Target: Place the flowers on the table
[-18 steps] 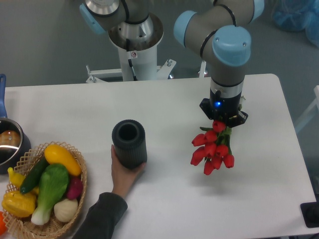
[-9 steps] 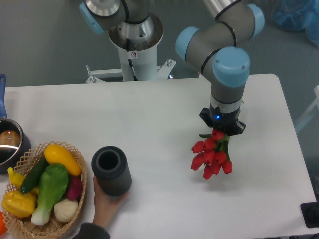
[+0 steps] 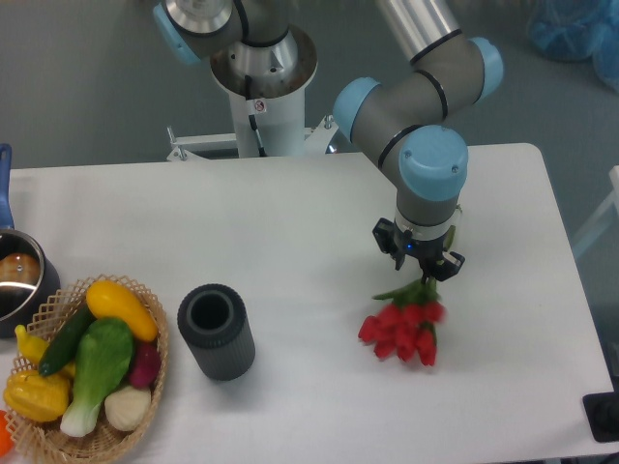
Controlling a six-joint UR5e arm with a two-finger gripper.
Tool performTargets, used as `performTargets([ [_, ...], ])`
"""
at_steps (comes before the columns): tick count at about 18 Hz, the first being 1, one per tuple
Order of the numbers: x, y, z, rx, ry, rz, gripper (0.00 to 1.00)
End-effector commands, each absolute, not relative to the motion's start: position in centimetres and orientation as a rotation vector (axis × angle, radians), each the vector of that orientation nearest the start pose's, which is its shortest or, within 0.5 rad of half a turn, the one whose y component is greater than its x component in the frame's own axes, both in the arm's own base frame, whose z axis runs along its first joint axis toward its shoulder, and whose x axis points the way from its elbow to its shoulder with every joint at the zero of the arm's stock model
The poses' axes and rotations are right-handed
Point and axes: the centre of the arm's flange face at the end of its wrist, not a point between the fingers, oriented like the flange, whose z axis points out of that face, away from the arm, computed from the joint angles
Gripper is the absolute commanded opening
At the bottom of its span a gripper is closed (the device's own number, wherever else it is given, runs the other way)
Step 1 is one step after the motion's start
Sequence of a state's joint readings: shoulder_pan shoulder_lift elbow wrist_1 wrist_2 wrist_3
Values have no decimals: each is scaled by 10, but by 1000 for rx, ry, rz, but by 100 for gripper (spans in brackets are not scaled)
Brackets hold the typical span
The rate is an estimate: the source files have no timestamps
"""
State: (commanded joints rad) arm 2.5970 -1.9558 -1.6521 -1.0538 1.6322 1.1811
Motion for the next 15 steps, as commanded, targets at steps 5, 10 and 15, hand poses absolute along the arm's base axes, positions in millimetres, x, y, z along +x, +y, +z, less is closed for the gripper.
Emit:
performTargets([
  [5,-471,423,302,-3129,209,202,100],
  [10,-495,409,322,-3107,160,271,100],
  [15,-529,375,336,-3103,92,311,100],
])
